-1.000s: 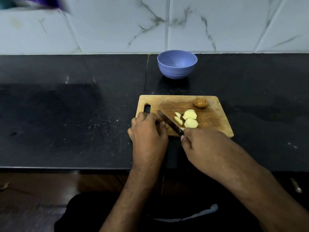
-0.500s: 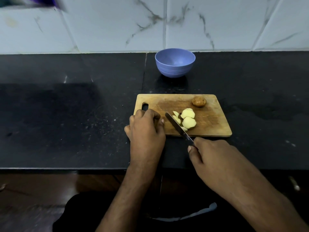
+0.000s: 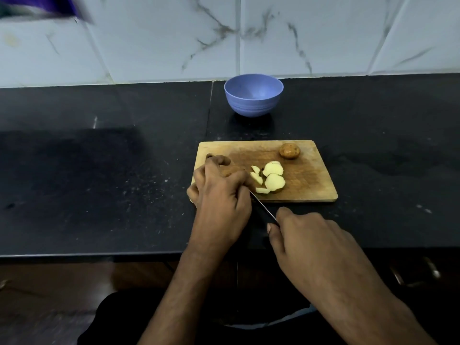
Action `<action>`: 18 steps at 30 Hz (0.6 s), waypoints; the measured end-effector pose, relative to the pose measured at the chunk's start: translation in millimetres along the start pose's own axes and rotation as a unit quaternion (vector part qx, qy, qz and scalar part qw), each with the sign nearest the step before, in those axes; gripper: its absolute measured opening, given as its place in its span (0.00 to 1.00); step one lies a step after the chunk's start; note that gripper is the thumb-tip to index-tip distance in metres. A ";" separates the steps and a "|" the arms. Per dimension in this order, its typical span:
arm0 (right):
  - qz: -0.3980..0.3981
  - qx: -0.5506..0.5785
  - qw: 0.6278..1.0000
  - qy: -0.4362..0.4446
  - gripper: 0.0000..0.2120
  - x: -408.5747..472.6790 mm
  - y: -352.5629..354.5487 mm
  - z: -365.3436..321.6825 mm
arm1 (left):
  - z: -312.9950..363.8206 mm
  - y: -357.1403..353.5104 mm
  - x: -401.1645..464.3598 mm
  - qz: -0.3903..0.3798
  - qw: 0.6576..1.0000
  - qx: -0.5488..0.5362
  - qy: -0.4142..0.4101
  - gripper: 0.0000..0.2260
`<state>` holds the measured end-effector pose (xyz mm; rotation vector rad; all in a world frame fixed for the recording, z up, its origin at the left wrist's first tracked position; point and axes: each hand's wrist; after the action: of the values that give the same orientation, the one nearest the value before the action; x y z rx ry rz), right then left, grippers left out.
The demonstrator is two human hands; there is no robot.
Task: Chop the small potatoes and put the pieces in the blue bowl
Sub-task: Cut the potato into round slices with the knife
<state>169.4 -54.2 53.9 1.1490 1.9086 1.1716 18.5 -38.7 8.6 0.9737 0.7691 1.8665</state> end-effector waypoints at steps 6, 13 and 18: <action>0.008 0.009 1.000 0.002 0.13 -7.9 4.0 5.5 | -0.2 0.7 1.8 0.012 0.999 -0.008 0.037 0.14; 0.008 0.019 1.000 -0.022 0.12 -15.3 14.6 13.3 | -1.0 3.1 0.5 0.016 0.999 -0.029 0.042 0.16; 0.041 0.013 0.998 -0.052 0.17 -12.1 16.9 26.1 | -1.1 1.6 0.0 0.022 1.000 -0.018 0.004 0.14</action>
<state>202.2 -51.4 58.9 1.2879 1.8180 1.1125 16.9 -39.5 9.3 0.9681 0.7211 1.9165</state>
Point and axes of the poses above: each hand's wrist, its own x-axis towards the middle knuckle, its own y-axis out of the back of the hand, z = x × y, and after that the axes turned 12 degrees about x, right-handed
